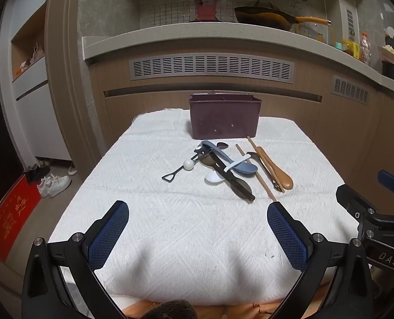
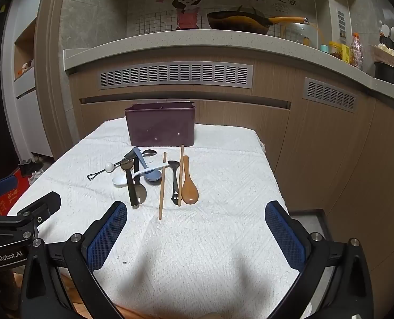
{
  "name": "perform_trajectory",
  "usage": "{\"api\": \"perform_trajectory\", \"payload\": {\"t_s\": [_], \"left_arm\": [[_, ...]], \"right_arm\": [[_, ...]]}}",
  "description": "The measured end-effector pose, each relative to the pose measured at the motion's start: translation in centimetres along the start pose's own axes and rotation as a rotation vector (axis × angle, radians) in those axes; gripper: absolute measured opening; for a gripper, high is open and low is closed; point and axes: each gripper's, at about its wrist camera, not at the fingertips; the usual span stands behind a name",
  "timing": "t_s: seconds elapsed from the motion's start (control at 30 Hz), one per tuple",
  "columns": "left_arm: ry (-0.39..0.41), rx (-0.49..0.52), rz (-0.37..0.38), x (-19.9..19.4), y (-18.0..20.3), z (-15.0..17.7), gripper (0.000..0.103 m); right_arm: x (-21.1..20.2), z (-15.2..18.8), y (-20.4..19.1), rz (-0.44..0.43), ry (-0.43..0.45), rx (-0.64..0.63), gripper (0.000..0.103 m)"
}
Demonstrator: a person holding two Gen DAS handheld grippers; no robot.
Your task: Organize utensils
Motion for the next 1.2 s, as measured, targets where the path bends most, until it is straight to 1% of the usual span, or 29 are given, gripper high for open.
{"api": "perform_trajectory", "payload": {"t_s": [1.2], "left_arm": [[0.000, 0.000, 0.001, 0.21, -0.07, 0.12, 0.103]], "right_arm": [[0.07, 0.14, 0.26, -0.006, -0.004, 0.007, 0.103]]}}
Point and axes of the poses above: each gripper's, at about its wrist camera, not at the fingertips, and x roughly the way its jaws point, y to its right, z to its underside, and after that the axes turned 13 degrees about -z, right-handed
